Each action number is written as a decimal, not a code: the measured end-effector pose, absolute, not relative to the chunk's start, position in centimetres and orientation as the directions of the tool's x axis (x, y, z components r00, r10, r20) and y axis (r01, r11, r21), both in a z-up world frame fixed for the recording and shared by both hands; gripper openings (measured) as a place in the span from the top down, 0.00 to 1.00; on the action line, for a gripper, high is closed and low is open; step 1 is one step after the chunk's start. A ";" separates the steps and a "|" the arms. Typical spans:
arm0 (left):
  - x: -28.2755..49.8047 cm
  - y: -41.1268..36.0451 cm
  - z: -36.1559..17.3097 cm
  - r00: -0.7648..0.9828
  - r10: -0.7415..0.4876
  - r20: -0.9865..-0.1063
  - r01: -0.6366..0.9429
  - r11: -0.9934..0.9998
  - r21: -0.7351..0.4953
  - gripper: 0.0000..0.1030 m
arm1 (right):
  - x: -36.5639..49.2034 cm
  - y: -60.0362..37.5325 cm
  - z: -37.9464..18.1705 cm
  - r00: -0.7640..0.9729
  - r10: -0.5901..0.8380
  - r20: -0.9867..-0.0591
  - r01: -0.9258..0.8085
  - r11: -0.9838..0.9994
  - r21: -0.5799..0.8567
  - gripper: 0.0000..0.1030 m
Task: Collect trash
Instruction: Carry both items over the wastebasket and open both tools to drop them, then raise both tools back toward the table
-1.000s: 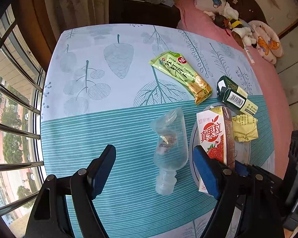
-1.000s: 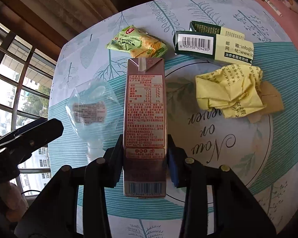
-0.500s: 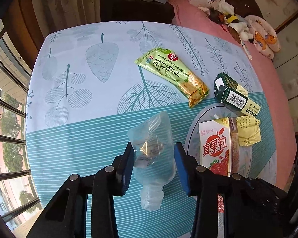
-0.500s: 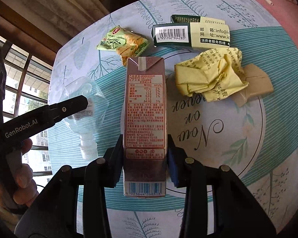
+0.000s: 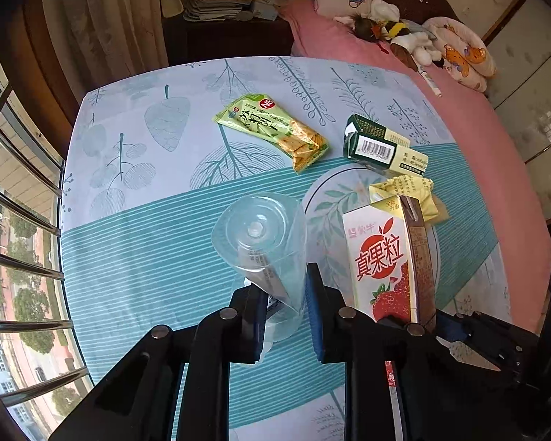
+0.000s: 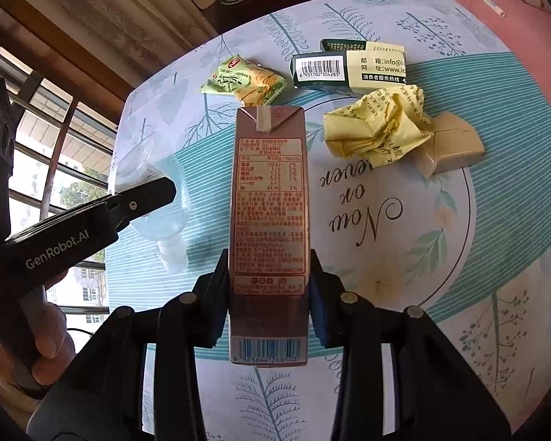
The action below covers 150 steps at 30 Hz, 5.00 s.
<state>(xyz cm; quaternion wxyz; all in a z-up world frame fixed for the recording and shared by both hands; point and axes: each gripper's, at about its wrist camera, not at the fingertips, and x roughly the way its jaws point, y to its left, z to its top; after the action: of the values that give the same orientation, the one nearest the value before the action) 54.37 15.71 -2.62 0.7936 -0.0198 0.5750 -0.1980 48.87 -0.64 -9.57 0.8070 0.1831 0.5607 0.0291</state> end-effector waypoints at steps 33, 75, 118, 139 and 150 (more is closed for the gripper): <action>7.7 6.4 -2.4 0.252 -0.230 -0.940 0.236 0.957 -0.171 0.82 | 7.6 -12.3 -10.3 0.281 0.409 -0.868 -0.080 0.912 0.403 0.68; 6.8 5.8 -32.8 -0.043 -0.191 -0.981 0.196 0.961 -0.196 0.17 | 2.4 -12.5 -42.6 0.037 0.224 -0.974 0.177 0.958 0.227 0.50; 3.8 11.4 11.7 0.495 -0.113 -0.861 0.192 0.981 -0.018 0.28 | 1.4 -17.4 0.4 0.478 0.290 -0.829 0.007 0.943 0.333 0.44; 29.8 14.7 18.2 0.592 -0.104 -0.799 0.317 0.942 0.112 0.28 | 21.0 -13.7 6.3 0.552 0.288 -0.783 -0.063 0.950 0.305 0.46; 52.8 17.1 11.2 0.468 -0.148 -0.871 0.373 0.927 0.043 0.28 | 43.1 -10.1 1.8 0.524 0.220 -0.823 0.107 0.941 0.320 0.47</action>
<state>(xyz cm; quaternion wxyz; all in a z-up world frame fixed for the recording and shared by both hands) 52.77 17.14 11.17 0.8491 0.1145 0.4924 -0.1533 43.09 -10.10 1.80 0.8565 0.1680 0.4869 0.0330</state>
